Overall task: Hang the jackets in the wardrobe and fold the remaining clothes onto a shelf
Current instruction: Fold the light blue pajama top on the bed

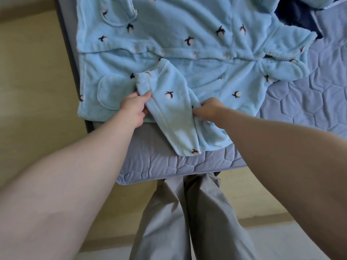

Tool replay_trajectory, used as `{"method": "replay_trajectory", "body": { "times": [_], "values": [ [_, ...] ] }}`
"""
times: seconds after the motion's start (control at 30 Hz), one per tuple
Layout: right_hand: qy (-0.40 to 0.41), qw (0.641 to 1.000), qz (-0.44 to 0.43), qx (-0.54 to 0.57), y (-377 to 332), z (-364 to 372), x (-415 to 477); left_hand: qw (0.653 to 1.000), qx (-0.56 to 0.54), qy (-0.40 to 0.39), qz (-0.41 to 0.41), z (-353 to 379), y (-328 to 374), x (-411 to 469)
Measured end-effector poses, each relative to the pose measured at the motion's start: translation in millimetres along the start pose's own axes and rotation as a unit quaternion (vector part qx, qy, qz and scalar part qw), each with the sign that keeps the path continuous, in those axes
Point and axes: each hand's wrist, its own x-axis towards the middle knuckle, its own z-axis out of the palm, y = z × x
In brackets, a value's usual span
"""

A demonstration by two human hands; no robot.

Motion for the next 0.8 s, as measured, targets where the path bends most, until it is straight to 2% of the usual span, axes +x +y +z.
{"method": "replay_trajectory", "body": {
  "times": [0.07, 0.13, 0.2, 0.23, 0.3, 0.47, 0.53, 0.6, 0.67, 0.7, 0.8],
  "values": [
    [0.047, 0.999, -0.004, 0.022, -5, -1, 2, 0.999, 0.005, 0.032, -0.012, -15, 0, 4],
    [0.082, 0.996, -0.009, 0.021, -10, -2, 0, 0.984, 0.134, 0.120, 0.007, -24, 1, 10],
    [0.073, 0.996, -0.022, -0.036, -10, -1, -1, 0.913, 0.344, 0.200, 0.096, -26, 6, 10],
    [0.062, 0.996, -0.027, -0.065, -9, 1, 1, 0.872, 0.413, 0.206, 0.162, -23, 8, 9],
    [0.041, 0.996, -0.029, -0.067, -5, 6, 7, 0.819, 0.483, 0.161, 0.264, -16, 10, 10],
    [0.026, 0.997, -0.070, -0.034, 1, 19, 20, 0.785, 0.579, 0.065, 0.213, -13, 18, 30],
    [0.039, 0.993, -0.103, -0.053, -1, 18, 21, 0.798, 0.553, 0.055, 0.233, -17, 23, 34],
    [0.052, 0.987, -0.133, -0.068, -4, 14, 19, 0.858, 0.446, 0.092, 0.240, -22, 31, 33],
    [0.061, 0.982, -0.154, -0.090, -14, 8, 15, 0.926, 0.277, 0.151, 0.207, -31, 47, 29],
    [0.069, 0.979, -0.163, -0.101, -23, 4, 13, 0.946, 0.205, 0.169, 0.187, -37, 58, 27],
    [0.114, 0.964, -0.202, -0.133, -64, -6, 16, 0.968, 0.067, 0.193, 0.145, -48, 100, 32]
  ]
}}
